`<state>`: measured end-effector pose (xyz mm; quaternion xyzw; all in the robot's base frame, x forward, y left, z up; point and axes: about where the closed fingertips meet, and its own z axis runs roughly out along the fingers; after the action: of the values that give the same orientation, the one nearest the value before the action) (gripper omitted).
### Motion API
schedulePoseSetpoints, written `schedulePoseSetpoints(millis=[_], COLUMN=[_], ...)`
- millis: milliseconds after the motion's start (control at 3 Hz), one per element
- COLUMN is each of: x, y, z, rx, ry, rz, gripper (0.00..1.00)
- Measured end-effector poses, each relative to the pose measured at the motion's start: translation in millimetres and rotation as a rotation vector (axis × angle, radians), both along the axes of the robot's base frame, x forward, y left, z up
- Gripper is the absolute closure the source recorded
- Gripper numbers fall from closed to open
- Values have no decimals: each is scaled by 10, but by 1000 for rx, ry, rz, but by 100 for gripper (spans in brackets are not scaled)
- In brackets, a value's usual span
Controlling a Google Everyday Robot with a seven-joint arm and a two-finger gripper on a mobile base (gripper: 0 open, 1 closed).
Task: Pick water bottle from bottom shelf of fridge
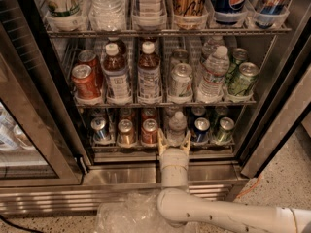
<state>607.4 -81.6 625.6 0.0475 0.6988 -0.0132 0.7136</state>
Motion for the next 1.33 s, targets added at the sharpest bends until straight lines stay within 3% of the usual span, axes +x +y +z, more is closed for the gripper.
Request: schedulePoseSetpoints(millis=[667, 1333], x=[74, 374], y=[-1, -260], z=[-67, -120], rx=[-7, -23], ry=[13, 32], rz=[12, -46], gripper=[32, 32])
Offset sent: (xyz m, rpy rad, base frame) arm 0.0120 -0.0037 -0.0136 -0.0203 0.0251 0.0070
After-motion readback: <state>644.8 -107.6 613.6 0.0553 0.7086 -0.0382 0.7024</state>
